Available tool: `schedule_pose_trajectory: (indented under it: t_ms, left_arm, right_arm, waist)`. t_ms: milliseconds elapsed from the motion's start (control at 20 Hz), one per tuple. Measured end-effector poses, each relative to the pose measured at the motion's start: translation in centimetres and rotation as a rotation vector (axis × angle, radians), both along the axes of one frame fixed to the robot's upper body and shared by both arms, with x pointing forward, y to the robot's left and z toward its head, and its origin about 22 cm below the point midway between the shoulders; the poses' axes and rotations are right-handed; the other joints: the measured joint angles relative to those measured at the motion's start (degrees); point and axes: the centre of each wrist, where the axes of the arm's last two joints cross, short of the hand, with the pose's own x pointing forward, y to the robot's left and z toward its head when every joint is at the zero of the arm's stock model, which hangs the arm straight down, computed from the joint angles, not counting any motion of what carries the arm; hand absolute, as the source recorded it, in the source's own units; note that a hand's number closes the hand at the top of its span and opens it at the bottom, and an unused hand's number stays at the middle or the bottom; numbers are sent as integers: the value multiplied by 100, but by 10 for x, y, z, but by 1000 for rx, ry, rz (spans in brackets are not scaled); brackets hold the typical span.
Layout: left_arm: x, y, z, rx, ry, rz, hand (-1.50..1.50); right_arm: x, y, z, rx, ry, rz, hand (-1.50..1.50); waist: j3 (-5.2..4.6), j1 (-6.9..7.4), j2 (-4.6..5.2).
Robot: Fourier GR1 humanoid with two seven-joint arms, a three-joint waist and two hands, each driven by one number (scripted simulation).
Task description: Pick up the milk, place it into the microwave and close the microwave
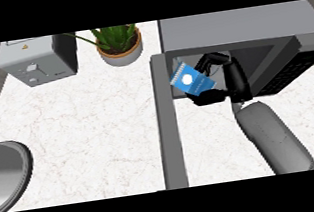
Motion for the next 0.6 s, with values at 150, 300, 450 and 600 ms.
schedule_pose_trajectory:
  t_ms: [150, 300, 450, 600]
  left_arm:
    - [-1, 0, -2, 1, -1, -11, -150]
    - [3, -1, 0, 4, 4, -17, -150]
    - [6, -3, 1, 5, 0, -21, -150]
    - [10, -3, -1, 12, -10, -36, -150]
  right_arm:
    - [22, 6, 7, -65, 15, -29, 150]
    - [40, 7, 11, -115, 34, -64, 150]
    - [54, 11, 14, -169, 37, -101, 150]
    - [65, 7, 17, -202, 34, -143, 150]
  waist:
    - [18, 37, 23]
    - [32, 74, 50]
    - [31, 129, 67]
    - [36, 194, 96]
